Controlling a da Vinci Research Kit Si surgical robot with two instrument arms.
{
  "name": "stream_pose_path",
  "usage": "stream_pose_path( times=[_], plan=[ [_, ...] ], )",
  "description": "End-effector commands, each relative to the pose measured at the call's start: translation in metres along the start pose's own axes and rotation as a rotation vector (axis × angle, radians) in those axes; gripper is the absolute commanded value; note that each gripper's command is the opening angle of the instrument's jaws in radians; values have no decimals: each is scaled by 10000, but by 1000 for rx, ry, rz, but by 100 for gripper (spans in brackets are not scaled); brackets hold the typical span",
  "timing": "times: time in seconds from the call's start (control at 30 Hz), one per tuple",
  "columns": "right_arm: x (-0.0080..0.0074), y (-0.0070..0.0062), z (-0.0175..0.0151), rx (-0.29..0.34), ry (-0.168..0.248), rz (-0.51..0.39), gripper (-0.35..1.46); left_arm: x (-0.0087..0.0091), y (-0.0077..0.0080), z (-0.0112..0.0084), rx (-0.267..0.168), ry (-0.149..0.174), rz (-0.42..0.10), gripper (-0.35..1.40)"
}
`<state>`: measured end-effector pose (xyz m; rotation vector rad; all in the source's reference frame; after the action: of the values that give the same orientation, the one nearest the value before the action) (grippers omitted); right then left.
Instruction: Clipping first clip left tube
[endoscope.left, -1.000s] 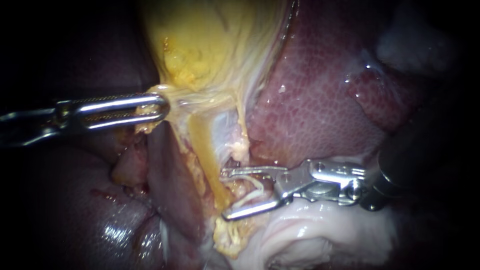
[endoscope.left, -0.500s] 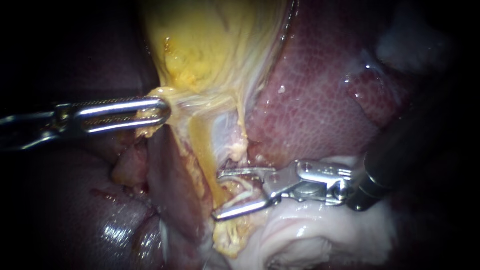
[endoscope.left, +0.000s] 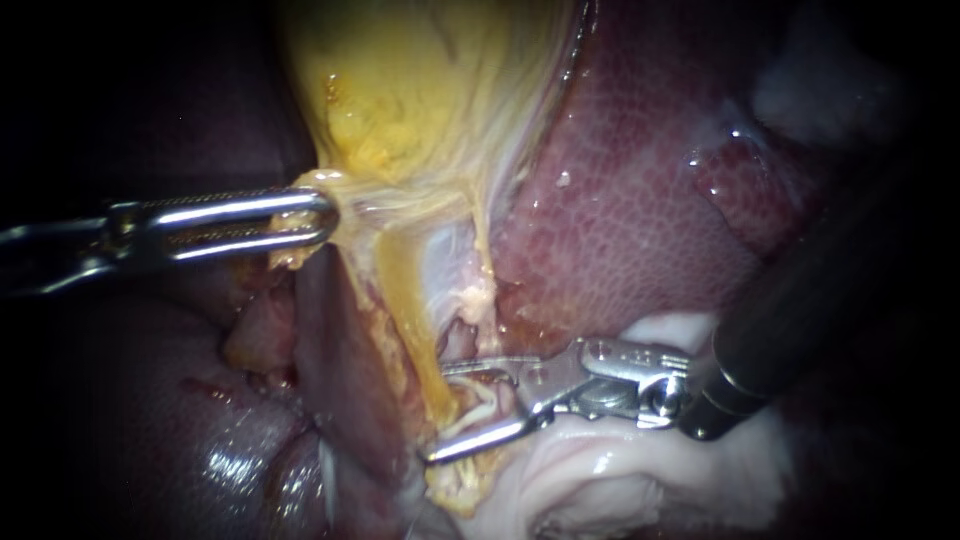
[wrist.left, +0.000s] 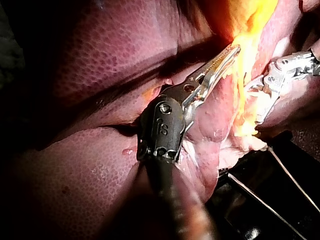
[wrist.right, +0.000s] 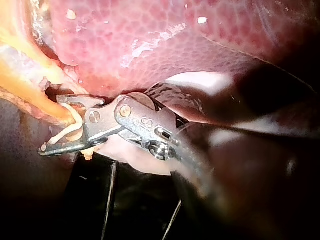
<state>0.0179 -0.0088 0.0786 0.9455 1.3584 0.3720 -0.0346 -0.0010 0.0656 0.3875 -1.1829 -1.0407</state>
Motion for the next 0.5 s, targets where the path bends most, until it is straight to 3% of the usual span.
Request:
stream_pose_path(
  times=[0.03,0.33,0.5],
  plan=[
    [1,-2,1,8,2,3,60,1,5,0,5,1,-1,-35],
    [2,-6,9,41,11,20,59,6,41,9,-1,2,7,-35],
    [-5,1,25,46,7,19,59,7,41,24,-9,2,7,-35]
  ],
)
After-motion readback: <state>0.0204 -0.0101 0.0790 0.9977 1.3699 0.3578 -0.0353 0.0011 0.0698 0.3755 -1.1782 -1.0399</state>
